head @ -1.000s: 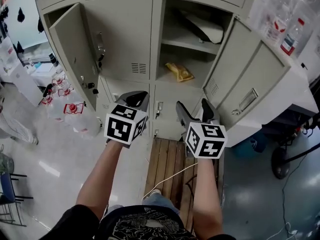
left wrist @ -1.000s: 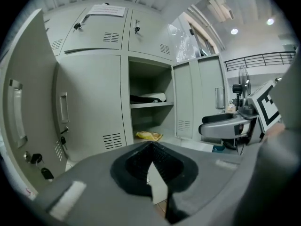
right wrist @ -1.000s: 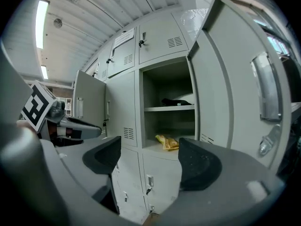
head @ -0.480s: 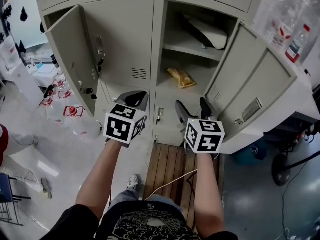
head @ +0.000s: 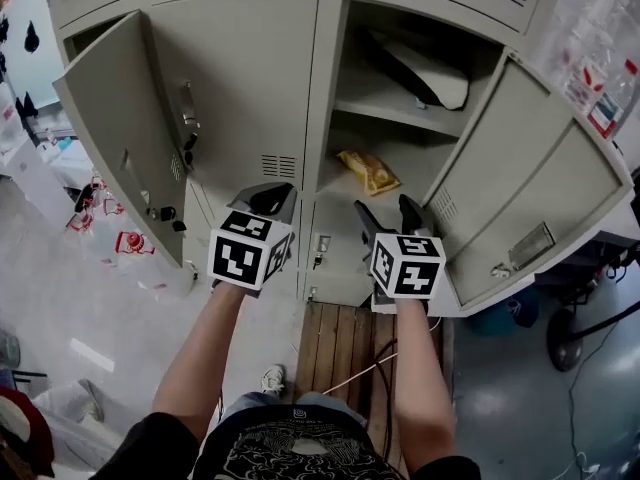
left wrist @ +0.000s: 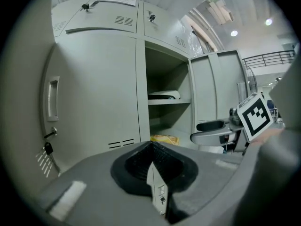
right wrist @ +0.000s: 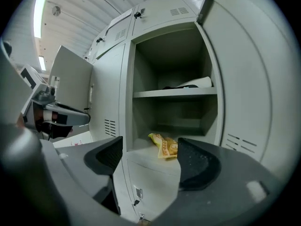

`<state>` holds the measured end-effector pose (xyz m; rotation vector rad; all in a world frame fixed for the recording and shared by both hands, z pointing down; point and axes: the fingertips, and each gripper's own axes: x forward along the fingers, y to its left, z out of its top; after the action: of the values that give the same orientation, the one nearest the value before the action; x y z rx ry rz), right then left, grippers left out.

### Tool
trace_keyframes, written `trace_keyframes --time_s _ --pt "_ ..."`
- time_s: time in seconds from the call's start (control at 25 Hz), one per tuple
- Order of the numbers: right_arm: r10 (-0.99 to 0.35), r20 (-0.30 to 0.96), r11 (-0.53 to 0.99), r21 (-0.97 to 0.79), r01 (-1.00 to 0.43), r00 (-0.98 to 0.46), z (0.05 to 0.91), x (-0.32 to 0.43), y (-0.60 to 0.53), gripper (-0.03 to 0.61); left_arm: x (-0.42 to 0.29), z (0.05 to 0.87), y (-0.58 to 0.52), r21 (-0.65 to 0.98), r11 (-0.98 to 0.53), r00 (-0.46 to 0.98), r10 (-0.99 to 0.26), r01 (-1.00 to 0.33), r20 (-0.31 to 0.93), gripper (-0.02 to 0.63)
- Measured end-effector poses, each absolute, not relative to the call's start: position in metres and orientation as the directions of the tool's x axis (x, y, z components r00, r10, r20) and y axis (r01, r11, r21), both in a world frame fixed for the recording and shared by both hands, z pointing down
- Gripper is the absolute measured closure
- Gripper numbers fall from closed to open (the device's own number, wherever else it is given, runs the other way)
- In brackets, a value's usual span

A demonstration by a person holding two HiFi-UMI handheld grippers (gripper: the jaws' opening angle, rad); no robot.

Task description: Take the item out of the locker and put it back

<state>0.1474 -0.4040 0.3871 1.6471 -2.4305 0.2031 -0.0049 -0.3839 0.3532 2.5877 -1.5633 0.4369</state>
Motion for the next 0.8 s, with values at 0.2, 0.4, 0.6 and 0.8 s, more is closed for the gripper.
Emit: trace_keyframes --time_s 0.2,0.4,0.6,0.8 --pt "-0.909 0.273 0.334 0.026 -0.942 -0.314 0.401 0.150 -0.445 0.229 -0.009 0.348 -0.408 -0.088 -0.504 0.463 -0.840 -0.859 0.283 0.614" --pt "-0.908 0.315 0.305 0.047 -0.951 -0.275 0.416 0.151 -0.475 0.245 -0.013 0.342 -0.424 -0.101 -0.531 0.489 -0.827 -0.841 0.275 0.614" --pt "-0.898 0.360 0.298 0.075 -0.952 -0.253 0.426 0.146 -0.495 0.272 -0.011 0.337 -0.433 -0.101 -0.566 0.524 -0.807 -0.818 0.273 0.614" --pt "-0.892 0.396 0.282 0.105 -0.954 -0.220 0.438 0.143 -0.511 0.298 -0.013 0.338 -0.442 -0.104 -0.585 0.541 -0.794 -0.805 0.278 0.614"
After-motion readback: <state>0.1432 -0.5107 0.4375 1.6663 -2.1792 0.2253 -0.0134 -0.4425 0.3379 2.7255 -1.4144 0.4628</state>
